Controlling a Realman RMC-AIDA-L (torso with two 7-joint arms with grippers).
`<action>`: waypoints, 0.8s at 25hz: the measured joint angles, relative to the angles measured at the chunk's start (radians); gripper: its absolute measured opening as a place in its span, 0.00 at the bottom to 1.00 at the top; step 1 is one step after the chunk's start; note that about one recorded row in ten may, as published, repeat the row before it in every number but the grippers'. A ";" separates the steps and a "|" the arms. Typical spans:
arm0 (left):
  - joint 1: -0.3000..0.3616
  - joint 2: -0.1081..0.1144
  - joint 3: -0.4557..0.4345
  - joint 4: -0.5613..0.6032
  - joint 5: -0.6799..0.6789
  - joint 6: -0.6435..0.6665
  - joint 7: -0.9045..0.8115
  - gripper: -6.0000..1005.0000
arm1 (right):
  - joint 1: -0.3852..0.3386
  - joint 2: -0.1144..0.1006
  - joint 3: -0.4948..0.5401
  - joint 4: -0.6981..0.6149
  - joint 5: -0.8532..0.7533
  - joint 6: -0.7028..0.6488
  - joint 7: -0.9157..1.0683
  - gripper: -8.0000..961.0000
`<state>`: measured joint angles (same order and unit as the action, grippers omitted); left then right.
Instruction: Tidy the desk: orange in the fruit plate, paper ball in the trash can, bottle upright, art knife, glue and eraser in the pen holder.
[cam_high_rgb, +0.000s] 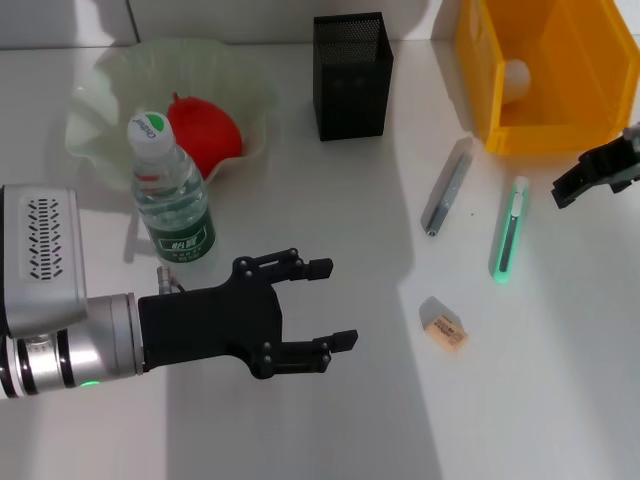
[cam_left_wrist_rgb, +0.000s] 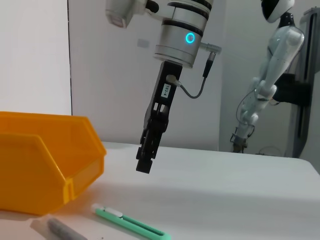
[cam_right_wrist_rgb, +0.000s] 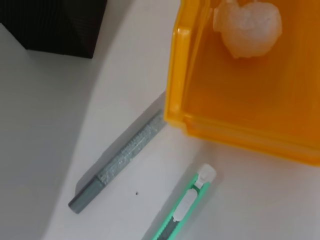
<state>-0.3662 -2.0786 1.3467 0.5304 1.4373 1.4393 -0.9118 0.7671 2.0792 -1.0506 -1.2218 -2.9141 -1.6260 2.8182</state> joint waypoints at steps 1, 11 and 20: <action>0.000 0.000 0.001 -0.005 -0.002 -0.007 0.012 0.80 | 0.005 0.001 -0.002 0.016 0.000 0.014 0.011 0.75; -0.019 0.000 0.004 -0.054 -0.006 -0.040 0.056 0.80 | 0.050 0.001 0.006 0.161 0.023 0.167 0.083 0.75; -0.026 -0.001 0.005 -0.063 -0.006 -0.060 0.058 0.80 | 0.082 -0.001 0.001 0.288 0.052 0.258 0.083 0.75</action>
<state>-0.3925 -2.0801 1.3518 0.4673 1.4310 1.3789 -0.8541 0.8494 2.0782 -1.0492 -0.9336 -2.8616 -1.3679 2.9007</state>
